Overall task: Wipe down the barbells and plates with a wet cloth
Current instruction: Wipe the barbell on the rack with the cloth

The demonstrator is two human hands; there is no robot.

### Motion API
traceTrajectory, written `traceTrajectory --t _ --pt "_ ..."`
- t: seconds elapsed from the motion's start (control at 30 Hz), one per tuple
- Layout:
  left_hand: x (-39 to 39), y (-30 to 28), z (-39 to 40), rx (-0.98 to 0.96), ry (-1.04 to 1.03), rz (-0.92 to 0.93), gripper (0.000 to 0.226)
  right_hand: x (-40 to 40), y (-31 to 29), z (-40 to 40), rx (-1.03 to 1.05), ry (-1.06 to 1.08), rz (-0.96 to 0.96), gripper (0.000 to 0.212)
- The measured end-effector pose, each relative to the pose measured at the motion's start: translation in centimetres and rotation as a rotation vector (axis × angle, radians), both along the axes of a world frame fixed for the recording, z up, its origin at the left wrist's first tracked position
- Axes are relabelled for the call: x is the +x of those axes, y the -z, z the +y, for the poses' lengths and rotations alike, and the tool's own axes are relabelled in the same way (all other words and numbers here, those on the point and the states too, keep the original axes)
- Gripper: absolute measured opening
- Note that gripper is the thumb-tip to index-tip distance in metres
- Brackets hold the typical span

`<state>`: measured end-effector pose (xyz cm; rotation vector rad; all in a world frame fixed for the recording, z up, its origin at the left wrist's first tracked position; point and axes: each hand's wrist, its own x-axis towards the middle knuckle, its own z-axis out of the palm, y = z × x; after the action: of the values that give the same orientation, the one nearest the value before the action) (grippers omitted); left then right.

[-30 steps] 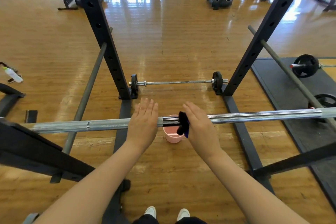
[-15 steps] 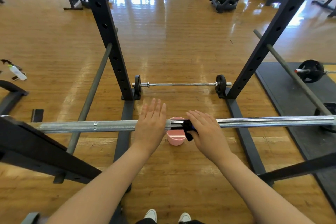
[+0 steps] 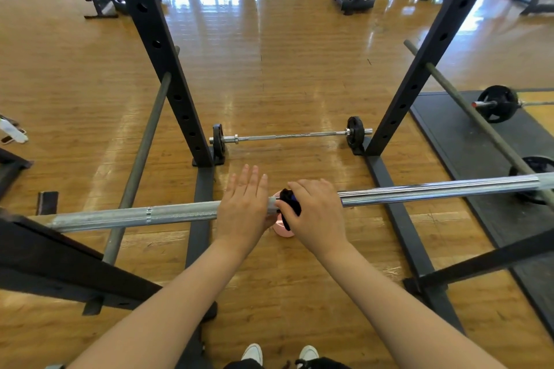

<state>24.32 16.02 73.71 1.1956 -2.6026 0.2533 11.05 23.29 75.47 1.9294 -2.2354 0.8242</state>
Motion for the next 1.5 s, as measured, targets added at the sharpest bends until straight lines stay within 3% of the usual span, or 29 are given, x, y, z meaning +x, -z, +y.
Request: traceTrajectory --t 0.1,0.17,0.23,0.3,0.4,0.5,0.6,0.83,0.93,1.03,1.3,1.43,1.5 --pt "0.1 0.1 0.0 -0.007 0.006 0.015 0.086 -0.4 0.1 0.1 -0.005 -0.071 0.009 0.039" --pt "0.2 0.0 0.2 -0.010 0.011 0.020 0.086 -1.1 0.4 0.8 -0.013 -0.070 -0.026 0.045" --pt "0.2 -0.1 0.2 -0.001 0.012 0.018 0.086 -1.8 0.4 1.5 -0.002 0.034 -0.177 0.051" --pt "0.2 -0.1 0.2 0.006 0.013 0.009 0.087 -2.1 0.0 1.6 -0.028 0.142 -0.309 0.041" --pt "0.2 -0.1 0.1 0.011 0.005 -0.002 0.091 -1.6 0.2 1.1 -0.188 0.052 -0.186 0.018" --pt "0.1 -0.2 0.2 0.013 -0.007 -0.003 0.089 -0.3 1.4 0.5 -0.201 -0.139 -0.028 0.028" --pt "0.1 -0.4 0.3 0.011 -0.010 -0.014 0.089 -0.5 2.1 0.6 -0.172 -0.200 0.050 0.033" --pt "0.0 -0.4 0.1 -0.013 0.001 -0.027 0.086 -4.5 1.8 2.9 -0.243 -0.033 0.029 0.033" --pt "0.1 -0.3 0.0 -0.012 0.009 -0.023 0.086 -2.4 0.9 1.6 -0.281 -0.111 0.029 0.030" --pt "0.1 -0.3 0.1 -0.009 0.006 -0.034 0.081 -0.5 2.3 0.6 -0.184 -0.182 0.065 0.032" --pt "0.0 -0.4 0.1 -0.003 -0.005 -0.037 0.088 -6.8 2.3 3.4 -0.253 -0.015 0.075 0.029" --pt "0.0 -0.5 0.2 0.011 -0.010 -0.022 0.086 -2.5 1.4 1.8 -0.261 -0.084 0.023 0.026" --pt "0.0 -0.6 0.3 0.021 -0.021 -0.039 0.086 -0.2 2.6 1.2 -0.196 -0.139 0.022 0.034"
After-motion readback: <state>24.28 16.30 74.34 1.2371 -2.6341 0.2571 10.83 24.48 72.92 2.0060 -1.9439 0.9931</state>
